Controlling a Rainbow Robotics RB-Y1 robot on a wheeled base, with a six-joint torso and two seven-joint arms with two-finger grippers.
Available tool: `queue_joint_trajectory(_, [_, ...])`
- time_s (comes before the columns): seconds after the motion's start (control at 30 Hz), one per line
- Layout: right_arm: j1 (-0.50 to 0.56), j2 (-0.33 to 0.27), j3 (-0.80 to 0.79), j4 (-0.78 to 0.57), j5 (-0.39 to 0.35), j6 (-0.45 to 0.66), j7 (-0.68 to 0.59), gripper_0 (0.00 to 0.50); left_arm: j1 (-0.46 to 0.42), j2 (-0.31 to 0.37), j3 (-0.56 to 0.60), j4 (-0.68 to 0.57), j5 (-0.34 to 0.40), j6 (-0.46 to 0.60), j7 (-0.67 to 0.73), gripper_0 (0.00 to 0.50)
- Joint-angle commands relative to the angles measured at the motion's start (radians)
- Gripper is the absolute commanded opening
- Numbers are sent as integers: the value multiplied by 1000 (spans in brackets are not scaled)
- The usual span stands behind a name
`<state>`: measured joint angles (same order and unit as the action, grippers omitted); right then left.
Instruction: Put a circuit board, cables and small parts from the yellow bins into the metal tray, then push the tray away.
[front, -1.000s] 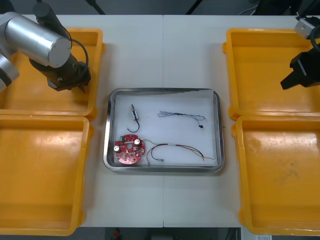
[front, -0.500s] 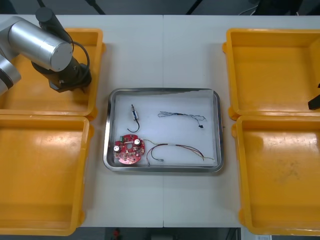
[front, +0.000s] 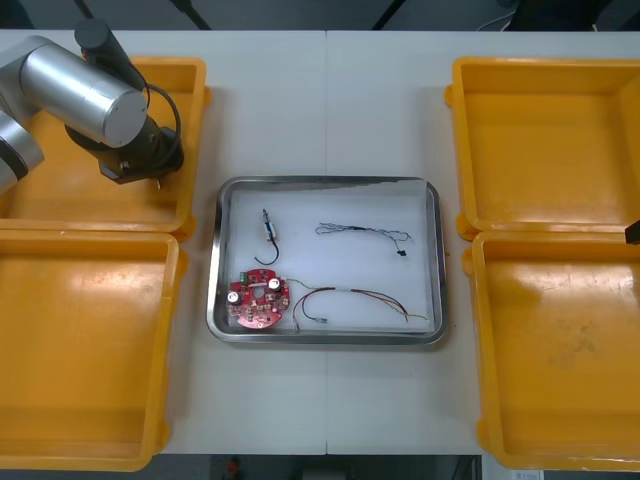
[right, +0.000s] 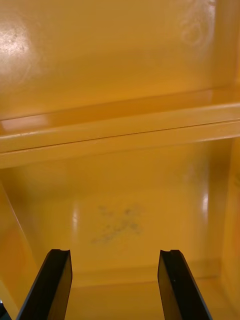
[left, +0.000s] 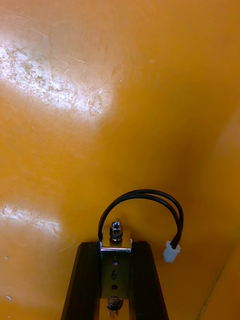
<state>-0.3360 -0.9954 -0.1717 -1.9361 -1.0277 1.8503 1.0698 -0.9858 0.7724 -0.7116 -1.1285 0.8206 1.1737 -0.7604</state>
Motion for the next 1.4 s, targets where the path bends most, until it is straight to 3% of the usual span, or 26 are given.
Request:
queue_joint_trajectory(0.03, [51,-11,-46,-34,31,-46,15,500,4,53,-31,-36,-9,-13,33,0])
queue_joint_trajectory(0.23, [69,9,-45,-34,58,-76,28,500,-10,148,-19,-96,22,-13,-43,0])
queue_joint_trajectory(0.4, [69,15,-45,-40,66,-86,42,500,-31,209,-11,-93,137,0,-177,0])
queue_joint_trajectory(0.5, [69,20,-46,-44,61,-91,47,500,-43,223,27,-93,166,57,-232,0])
queue_joint_trajectory(0.73, [69,23,-45,-44,61,-91,51,500,-73,226,150,-94,207,202,-283,0])
queue_joint_trajectory(0.97, [69,23,-45,-44,61,-91,51,500,-145,225,169,-100,253,337,-267,0])
queue_joint_trajectory(1.27, [69,23,-45,-44,61,-91,51,500,-214,217,169,-102,397,399,-171,0])
queue_joint_trajectory(1.4, [69,23,-45,-44,61,-91,51,500,-224,177,169,-140,399,415,-92,0])
